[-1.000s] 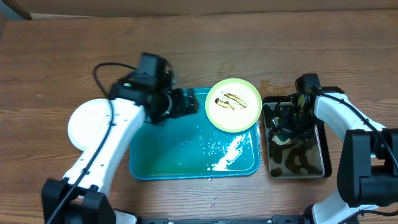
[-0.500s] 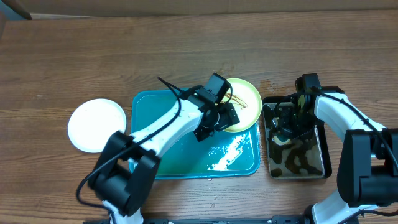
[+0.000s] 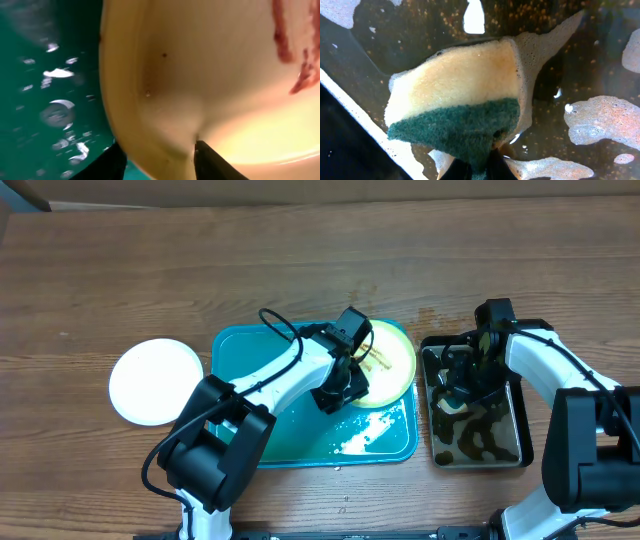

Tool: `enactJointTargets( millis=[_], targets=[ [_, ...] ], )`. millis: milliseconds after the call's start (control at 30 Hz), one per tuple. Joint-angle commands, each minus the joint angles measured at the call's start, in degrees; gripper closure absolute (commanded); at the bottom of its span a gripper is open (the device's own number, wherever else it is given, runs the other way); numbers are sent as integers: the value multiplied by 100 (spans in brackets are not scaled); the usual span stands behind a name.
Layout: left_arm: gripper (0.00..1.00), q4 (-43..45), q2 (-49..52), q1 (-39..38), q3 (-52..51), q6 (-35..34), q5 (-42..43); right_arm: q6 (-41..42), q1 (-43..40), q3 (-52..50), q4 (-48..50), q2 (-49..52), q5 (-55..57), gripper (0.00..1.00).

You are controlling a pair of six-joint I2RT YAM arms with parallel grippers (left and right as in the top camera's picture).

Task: Clean dirty plates on tray and stack at the side
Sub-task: 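Grip the yellow plate rim with the left gripper, then bring the sponge from the basin to the yellow plate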

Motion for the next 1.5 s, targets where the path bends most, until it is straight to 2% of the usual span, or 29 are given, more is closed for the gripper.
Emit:
enactJointTargets(
  millis=[0,133,200,267,333,400,600,767,867,967,1100,1267,1467],
  targets=[
    [56,-201,164,125,11,-13,-269,-26,-11,-149,-15,17,9,96],
    [66,-422,164,262,11,9,-306,-26,-11,-149,-17,17,9,96],
    [67,-490,160,330,11,50,-348,-26,-11,-149,-17,17,9,96],
    [77,-522,155,439,13,240,-409,-24,-11,-149,-17,17,9,96],
    [91,-540,155,562,13,520,-415,-24,-11,-149,-17,17,9,96],
    [96,-597,155,704,13,802,-455,-26,-11,-149,-15,17,9,96],
    [96,-682,155,1051,13,1707,-640,-24,-11,-149,-13,17,9,96],
    [96,-625,155,1204,13,3067,-1005,-26,-11,-149,-15,17,-20,96],
    [96,-636,155,1213,13,3915,-1058,-295,0,-149,2,17,-299,96],
    [95,-667,155,1213,13,4380,-1058,-437,0,-109,-46,17,-483,96],
    [90,-728,157,1211,11,4492,-1060,-433,-2,352,-487,7,-442,96],
    [90,-756,157,1211,11,4492,-1060,-428,22,1172,-1049,-177,-446,96],
    [92,-761,157,1209,11,4489,-1058,-503,363,1392,-1314,-422,-570,96]
  ],
)
